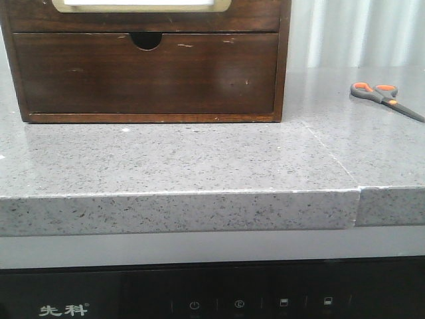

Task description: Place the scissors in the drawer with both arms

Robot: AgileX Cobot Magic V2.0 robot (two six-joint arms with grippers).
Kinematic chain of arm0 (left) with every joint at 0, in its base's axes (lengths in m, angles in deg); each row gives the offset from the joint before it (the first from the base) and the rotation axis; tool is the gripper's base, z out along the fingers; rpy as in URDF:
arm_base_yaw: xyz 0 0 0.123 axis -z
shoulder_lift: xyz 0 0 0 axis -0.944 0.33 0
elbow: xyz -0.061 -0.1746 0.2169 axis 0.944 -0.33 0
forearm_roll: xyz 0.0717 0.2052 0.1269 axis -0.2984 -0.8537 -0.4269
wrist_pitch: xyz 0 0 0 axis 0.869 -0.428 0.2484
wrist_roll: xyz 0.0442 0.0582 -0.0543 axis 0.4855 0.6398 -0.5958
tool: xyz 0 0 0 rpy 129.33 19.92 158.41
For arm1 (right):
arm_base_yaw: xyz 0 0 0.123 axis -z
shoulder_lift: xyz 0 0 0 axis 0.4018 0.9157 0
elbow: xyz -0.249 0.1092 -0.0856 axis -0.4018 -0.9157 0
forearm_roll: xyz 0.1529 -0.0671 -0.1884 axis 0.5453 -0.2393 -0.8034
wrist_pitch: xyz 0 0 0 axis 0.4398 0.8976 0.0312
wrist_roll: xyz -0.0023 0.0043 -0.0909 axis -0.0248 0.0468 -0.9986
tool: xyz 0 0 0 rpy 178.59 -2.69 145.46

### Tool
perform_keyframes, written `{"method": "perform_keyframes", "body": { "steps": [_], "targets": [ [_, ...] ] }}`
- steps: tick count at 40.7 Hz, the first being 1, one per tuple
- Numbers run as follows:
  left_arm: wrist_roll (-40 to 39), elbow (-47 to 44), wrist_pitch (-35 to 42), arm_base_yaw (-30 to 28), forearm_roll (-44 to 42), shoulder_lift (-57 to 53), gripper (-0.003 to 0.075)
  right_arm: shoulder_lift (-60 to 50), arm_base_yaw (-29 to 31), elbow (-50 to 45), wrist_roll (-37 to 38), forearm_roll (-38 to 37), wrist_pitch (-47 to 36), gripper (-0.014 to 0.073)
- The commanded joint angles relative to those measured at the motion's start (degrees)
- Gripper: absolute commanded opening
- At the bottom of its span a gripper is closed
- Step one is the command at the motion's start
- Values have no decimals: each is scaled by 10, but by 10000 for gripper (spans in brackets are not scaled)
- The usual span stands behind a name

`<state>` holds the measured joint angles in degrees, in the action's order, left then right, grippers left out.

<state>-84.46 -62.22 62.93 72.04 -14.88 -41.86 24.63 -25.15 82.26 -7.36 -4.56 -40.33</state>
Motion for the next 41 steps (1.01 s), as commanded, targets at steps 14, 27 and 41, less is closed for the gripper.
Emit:
{"method": "perform_keyframes", "body": {
  "steps": [14, 27, 41],
  "targets": [
    [-5, -14, 47, -2, 0, -10, -20, -9, 2, -1, 1, 0, -49, -121],
    [-5, -14, 47, -2, 0, -10, -20, -9, 2, -1, 1, 0, -49, -121],
    [-5, 7, 88, -1, 0, -10, -20, -9, 2, 32, 1, 4, -27, -121]
  ]
}}
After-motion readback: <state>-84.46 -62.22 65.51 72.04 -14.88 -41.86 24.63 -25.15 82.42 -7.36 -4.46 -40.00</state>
